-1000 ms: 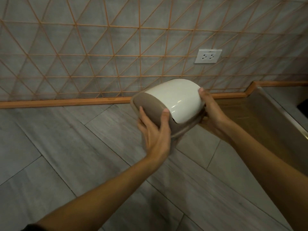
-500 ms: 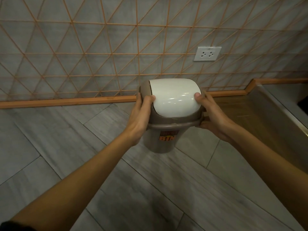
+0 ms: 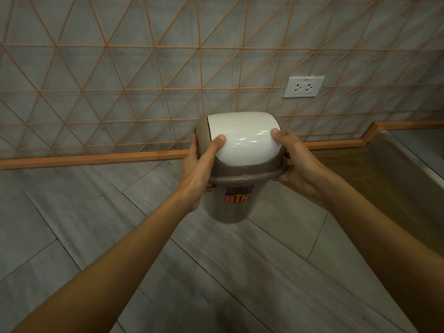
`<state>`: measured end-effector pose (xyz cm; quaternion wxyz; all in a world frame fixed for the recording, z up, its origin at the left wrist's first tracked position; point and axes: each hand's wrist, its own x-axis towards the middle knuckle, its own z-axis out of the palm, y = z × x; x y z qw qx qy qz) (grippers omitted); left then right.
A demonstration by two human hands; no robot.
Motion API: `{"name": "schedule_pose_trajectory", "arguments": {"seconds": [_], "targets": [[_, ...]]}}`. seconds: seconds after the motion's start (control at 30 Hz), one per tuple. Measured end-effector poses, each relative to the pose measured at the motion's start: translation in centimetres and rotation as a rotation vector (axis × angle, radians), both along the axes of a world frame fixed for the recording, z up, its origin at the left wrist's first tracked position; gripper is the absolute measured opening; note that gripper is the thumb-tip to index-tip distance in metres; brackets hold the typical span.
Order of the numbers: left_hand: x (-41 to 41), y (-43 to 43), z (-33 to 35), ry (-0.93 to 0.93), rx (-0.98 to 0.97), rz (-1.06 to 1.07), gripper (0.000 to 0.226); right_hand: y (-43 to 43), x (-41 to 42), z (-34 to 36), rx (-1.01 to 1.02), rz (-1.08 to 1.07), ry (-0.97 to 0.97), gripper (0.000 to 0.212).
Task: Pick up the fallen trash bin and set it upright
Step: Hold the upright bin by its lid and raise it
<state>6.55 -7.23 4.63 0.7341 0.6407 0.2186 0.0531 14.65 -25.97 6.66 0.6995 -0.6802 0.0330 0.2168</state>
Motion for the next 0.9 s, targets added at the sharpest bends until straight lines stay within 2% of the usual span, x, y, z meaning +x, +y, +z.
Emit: {"name": "schedule_pose_trajectory", "arguments": {"seconds": [0.2, 0.33, 0.4, 0.5, 0.63, 0.73, 0.83, 0.9], "targets": [[3.1, 2.2, 0.1, 0.039, -0.008, -0.002, 0.083, 2.4, 2.2, 0.1, 0.001, -0.031, -0.006, 0.051], [5.0, 3.2, 0.4, 0.061, 0.012, -0.014, 0.087, 3.6, 3.7, 0.5, -0.007, -0.027, -0.012, 0.012], [5.9, 3.6, 0.5, 0.057, 0.006, -0.021, 0.086, 4.0, 4.8, 0.5, -0.034, -0.012, -0.036, 0.016], [7.1, 4.0, 0.5, 0.046, 0.0, -0.019, 0.086, 4.6, 6.1, 0.5, -0.074, -0.004, -0.06, 0.045], [8.3, 4.5, 0.5, 0.043, -0.017, -0.007, 0.083, 5.5, 7.0, 0.5, -0.064, 0.013, -0.066, 0.057], [9.0, 4.8, 0.5, 0.039, -0.008, -0.012, 0.083, 6.0, 7.6, 0.5, -0.069, 0.009, -0.054, 0.052], [9.6, 5.0, 0.4, 0.021, 0.011, -0.001, 0.079, 6.4, 8.0, 0.5, -0.05, 0.007, -0.03, 0.032], [9.8, 5.0, 0.3, 0.017, 0.03, 0.001, 0.076, 6.4, 8.2, 0.4, -0.046, 0.012, -0.029, 0.027]]}}
